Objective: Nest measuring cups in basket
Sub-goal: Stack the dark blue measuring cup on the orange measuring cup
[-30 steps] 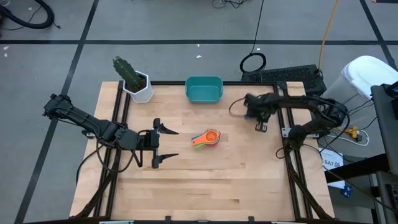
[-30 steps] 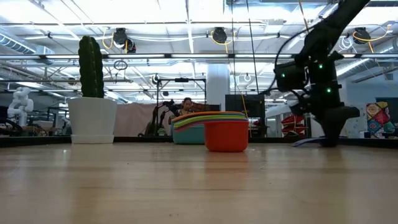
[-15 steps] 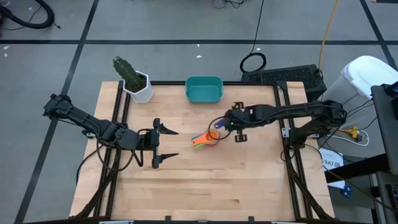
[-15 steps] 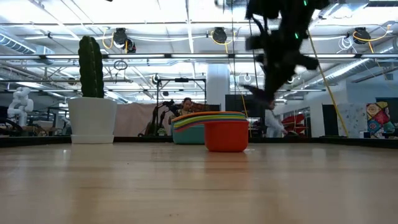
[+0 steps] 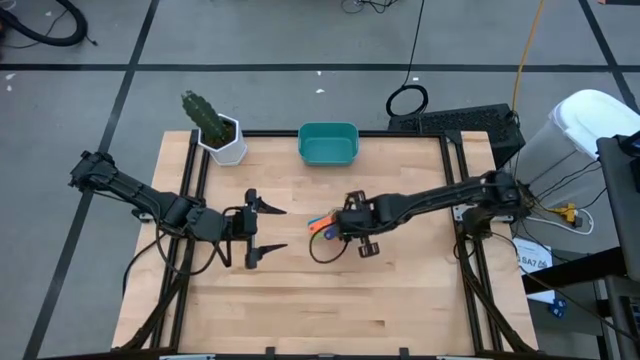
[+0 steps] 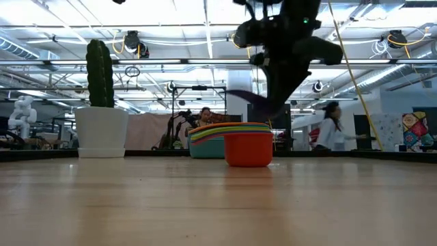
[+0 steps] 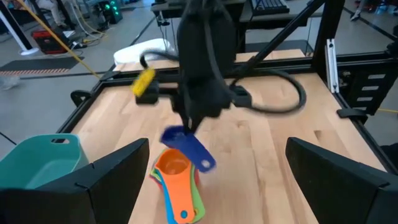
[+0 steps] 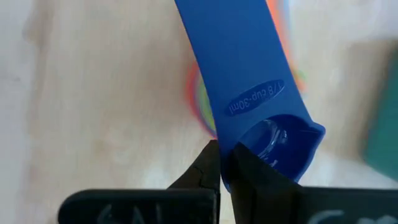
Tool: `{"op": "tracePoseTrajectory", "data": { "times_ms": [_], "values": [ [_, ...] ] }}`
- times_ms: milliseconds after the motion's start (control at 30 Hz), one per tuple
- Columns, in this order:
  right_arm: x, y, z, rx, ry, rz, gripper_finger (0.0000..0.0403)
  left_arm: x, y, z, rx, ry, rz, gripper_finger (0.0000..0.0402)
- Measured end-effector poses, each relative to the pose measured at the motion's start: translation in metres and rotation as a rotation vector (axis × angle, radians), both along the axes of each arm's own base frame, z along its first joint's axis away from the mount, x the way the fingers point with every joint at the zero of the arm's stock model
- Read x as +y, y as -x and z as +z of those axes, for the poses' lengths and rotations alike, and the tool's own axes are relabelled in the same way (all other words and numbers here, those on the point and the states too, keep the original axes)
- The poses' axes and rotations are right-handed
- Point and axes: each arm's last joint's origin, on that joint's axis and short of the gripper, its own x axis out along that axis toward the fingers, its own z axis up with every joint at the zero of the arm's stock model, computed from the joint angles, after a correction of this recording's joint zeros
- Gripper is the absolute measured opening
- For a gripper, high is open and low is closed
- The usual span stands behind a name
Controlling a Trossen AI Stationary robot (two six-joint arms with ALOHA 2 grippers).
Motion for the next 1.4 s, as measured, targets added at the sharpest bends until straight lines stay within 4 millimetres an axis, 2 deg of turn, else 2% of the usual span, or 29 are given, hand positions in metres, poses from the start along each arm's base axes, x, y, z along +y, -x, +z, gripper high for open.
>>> {"op": "tracePoseTrajectory", "data": {
  "times_ms": [133,367,800,1100,1400],
  "values": [
    [-0.001,-0.011,-0.007,0.026,-0.035,-0.009,0.0000,0.000,0.000,0.000,-0.001,0.001,0.001,0.0379],
    [-0.002,-0.015,-0.001,0.003,-0.052,-0.053,0.0000,0.000,0.000,0.000,-0.001,-0.005,-0.001,0.0379],
    [-0.009,-0.024,0.002,-0.126,-0.182,-0.302,0.0000,0.000,0.000,0.000,-0.004,-0.007,0.000,0.0379],
    [-0.009,-0.025,0.003,-0.140,-0.195,-0.329,0.0000,0.000,0.000,0.001,-0.010,-0.004,0.000,0.0379],
    [-0.009,-0.029,-0.010,-0.089,-0.211,-0.326,0.0005,0.000,0.000,0.001,-0.008,-0.004,-0.001,0.0379]
  ]
}}
